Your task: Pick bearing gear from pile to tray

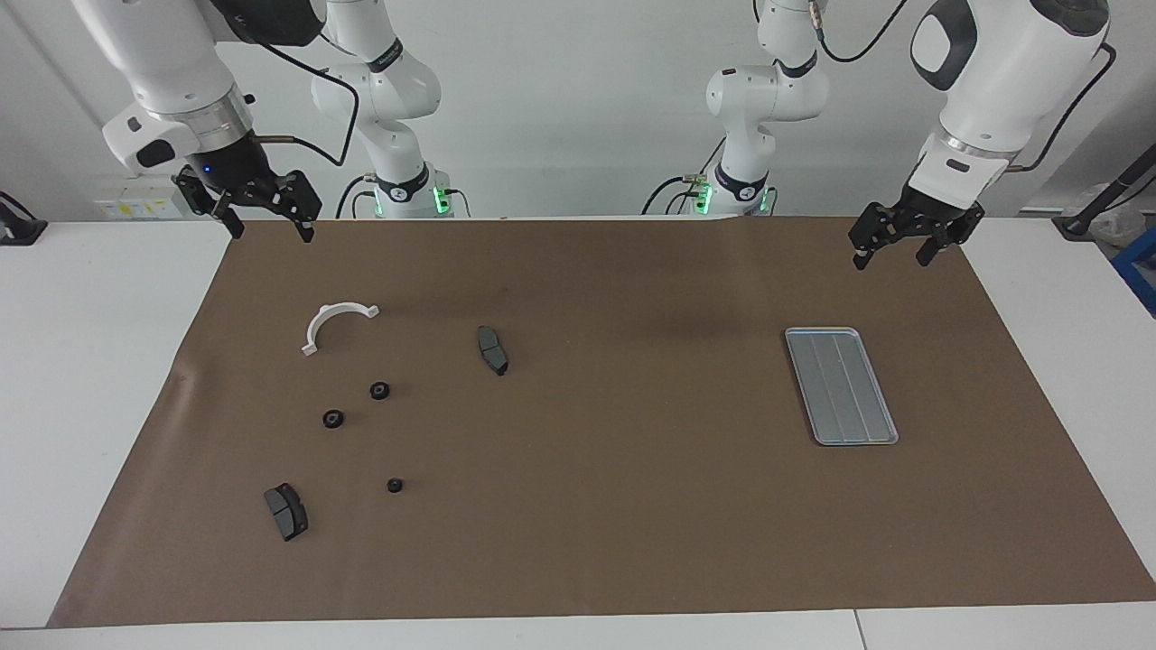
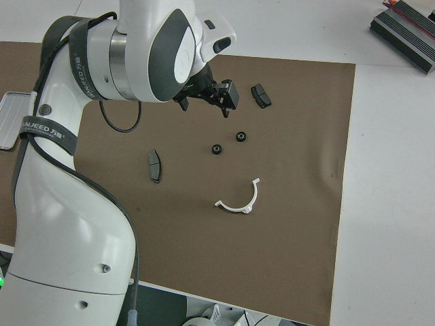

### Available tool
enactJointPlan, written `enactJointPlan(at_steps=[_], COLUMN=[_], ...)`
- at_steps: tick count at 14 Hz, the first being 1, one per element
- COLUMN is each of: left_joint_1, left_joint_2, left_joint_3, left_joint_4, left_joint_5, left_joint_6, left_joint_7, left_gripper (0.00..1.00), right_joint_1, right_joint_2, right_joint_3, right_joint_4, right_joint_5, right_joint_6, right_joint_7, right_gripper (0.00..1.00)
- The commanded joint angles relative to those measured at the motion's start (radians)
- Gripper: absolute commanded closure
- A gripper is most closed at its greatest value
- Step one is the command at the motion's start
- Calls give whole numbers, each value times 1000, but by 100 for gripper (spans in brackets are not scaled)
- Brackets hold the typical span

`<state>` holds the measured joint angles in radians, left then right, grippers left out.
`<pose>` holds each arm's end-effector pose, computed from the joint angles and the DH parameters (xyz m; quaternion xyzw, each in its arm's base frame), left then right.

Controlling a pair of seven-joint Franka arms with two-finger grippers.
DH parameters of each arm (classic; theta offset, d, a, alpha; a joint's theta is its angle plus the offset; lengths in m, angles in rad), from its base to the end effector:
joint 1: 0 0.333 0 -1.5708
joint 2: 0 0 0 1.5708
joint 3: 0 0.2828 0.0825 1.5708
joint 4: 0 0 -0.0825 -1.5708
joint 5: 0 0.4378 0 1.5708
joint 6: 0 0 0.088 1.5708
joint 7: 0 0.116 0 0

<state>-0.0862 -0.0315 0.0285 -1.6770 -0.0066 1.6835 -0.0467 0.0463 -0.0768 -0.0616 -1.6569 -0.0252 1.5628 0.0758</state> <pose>0.6076 -0.0356 0.5553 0.9998 -0.0052 0.0188 0.0047 0.5850 -0.0130 0.5822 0.9989 -0.0454 -0.0084 0.0105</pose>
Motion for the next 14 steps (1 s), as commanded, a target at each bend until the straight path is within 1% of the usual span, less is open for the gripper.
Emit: enactJointPlan(at_steps=[1,7,9,11,13,14], left_joint_1=[-1,-1,-1,-1,-1,-1], left_joint_2=[-33,-31,-33,-33,-31,-33], left_joint_3=[1,1,1,1,1,1], left_joint_4=[-36,-36,-35,-36,-36,-36], left_joint_5=[20,20,20,20,20,20], left_joint_6=[10,10,10,10,10,10], left_joint_7=[-4,-4,-4,-4,-4,-4], left_gripper=[0,0,0,0,0,0], right_joint_1=[-2,-2,0,-2,0,-2], right_joint_2=[-24,-31,-26,-3,2,32], right_joint_3=[2,2,3,3,3,3], right_joint_4=[-33,-47,-60,-79,-164,-185], right_joint_5=[-5,2,7,8,8,8], right_joint_6=[22,25,90,136,247,287], right_joint_7=[-5,-11,-16,-25,-107,-146], right_gripper=[0,0,0,0,0,0])
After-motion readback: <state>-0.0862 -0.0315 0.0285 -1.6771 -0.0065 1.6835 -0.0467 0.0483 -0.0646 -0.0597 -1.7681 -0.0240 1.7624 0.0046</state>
